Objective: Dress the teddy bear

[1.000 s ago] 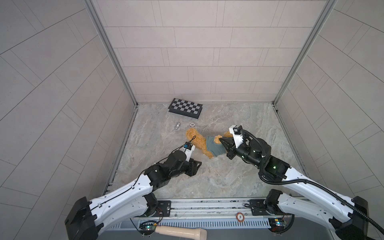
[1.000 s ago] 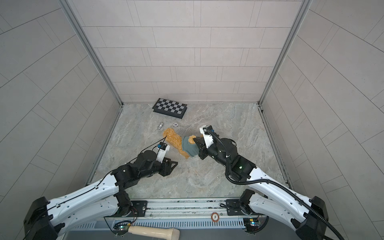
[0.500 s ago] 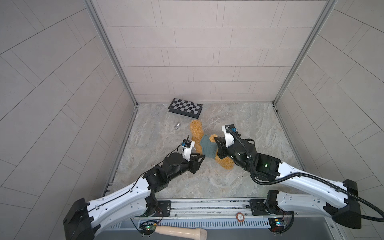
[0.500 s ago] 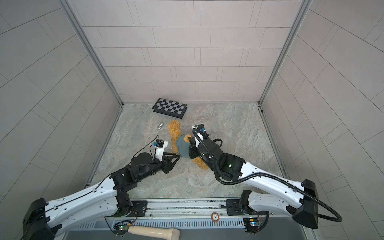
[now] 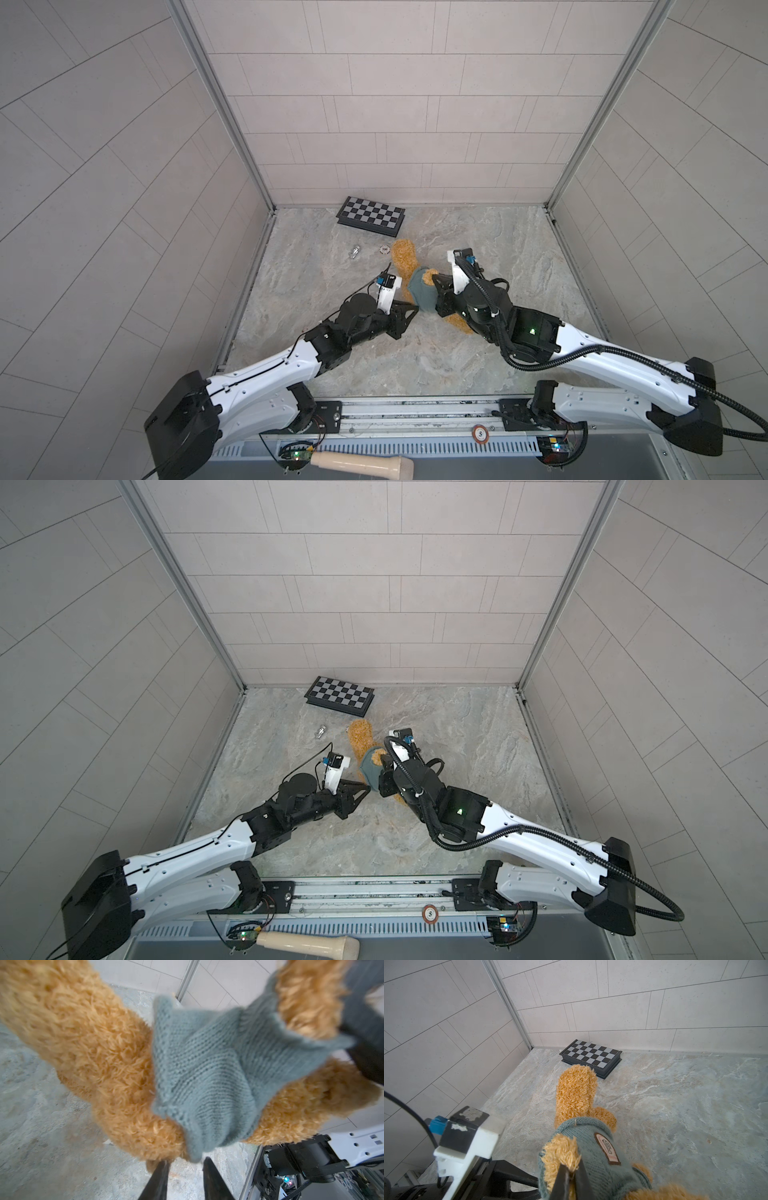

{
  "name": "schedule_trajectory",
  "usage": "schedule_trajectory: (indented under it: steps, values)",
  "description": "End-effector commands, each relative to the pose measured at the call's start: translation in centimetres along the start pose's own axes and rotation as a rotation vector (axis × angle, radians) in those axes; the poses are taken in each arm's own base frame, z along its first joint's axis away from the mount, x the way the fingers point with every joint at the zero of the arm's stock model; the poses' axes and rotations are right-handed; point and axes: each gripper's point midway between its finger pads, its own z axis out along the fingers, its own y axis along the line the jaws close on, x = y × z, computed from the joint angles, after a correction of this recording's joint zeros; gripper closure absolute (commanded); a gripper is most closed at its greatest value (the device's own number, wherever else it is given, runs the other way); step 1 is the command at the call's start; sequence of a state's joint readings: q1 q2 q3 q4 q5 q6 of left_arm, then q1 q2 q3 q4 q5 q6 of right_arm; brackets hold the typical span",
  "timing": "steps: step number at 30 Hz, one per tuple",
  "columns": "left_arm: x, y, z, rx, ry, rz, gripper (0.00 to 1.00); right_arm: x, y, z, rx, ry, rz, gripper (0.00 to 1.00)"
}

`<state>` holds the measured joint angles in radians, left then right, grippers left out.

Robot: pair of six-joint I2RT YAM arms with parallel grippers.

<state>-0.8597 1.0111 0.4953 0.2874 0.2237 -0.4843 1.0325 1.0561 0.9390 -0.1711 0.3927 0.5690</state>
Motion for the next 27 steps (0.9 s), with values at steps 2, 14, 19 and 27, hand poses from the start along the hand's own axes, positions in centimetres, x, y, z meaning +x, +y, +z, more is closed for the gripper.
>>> schedule_trajectory:
  steps: [2, 14, 19, 27]
  values:
    - [-1.8, -2.0, -1.9, 0.078, -0.069, 0.038, 0.61, -2.3, -0.4, -1.2, 0.02, -0.079, 0.055, 1.0]
    - [-2.8, -1.6, -1.4, 0.038, -0.07, 0.019, 0.59, -2.3, 0.1, -1.4, -0.006, -0.087, 0.076, 1.0]
    - [-3.3, -2.6, -0.8, 0.09, -0.072, 0.012, 0.66, -1.9, 0.0, -1.3, 0.0, -0.085, 0.082, 1.0]
    - [-3.1, -2.4, 0.2, 0.084, -0.059, -0.02, 0.69, -2.0, 0.1, -1.3, -0.002, -0.087, 0.082, 1.0]
